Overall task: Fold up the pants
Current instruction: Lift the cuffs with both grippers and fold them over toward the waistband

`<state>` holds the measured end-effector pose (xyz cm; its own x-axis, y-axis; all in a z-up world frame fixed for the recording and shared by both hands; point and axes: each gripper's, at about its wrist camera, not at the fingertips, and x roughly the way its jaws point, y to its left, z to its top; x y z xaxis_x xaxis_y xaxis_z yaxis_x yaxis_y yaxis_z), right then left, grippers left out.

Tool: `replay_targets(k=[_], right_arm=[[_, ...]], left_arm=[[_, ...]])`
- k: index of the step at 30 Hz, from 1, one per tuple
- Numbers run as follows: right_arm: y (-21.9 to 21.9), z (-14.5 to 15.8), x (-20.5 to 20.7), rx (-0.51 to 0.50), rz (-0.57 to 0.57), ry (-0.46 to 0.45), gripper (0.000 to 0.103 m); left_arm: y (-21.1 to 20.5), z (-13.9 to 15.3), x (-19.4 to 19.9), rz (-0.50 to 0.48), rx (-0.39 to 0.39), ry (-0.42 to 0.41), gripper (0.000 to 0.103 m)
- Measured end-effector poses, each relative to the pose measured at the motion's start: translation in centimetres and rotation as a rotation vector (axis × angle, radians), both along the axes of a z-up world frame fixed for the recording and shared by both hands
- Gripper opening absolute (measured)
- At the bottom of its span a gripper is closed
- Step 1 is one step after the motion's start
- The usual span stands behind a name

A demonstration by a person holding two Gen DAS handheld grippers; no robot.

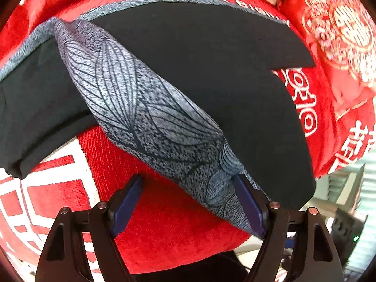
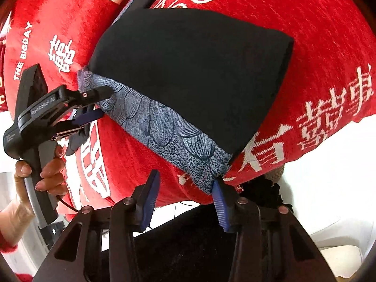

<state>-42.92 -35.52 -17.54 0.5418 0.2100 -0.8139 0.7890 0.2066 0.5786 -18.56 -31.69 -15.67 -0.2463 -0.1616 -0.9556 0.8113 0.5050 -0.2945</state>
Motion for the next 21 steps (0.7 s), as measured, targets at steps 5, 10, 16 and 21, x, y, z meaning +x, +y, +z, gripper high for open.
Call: replay_targets(k=[5, 10, 16, 21], right_arm=[[-0.7, -0.2, 0.7, 0.045, -0.010, 0.012, 0.005], [-3.1, 3.6, 0.8, 0.032, 0.019, -0.084, 0.005], [-12.1, 9.9, 2.0, -0.064, 0.084, -0.180, 0.003], [-21.2, 12.1, 4.6, -0.135, 0.148, -0.199, 0.003]], left_arm=[[0.0, 0.0, 0.7, 0.034, -0.049, 0.037, 0.075], [-0.6, 1.0, 0.3, 0.010, -0.074, 0.128, 0.016], [-3.2, 5.2, 2.0, 0.068, -0.145, 0.110, 0.016], [-8.9, 6.8, 3.5, 0.102, -0.200, 0.080, 0.016]])
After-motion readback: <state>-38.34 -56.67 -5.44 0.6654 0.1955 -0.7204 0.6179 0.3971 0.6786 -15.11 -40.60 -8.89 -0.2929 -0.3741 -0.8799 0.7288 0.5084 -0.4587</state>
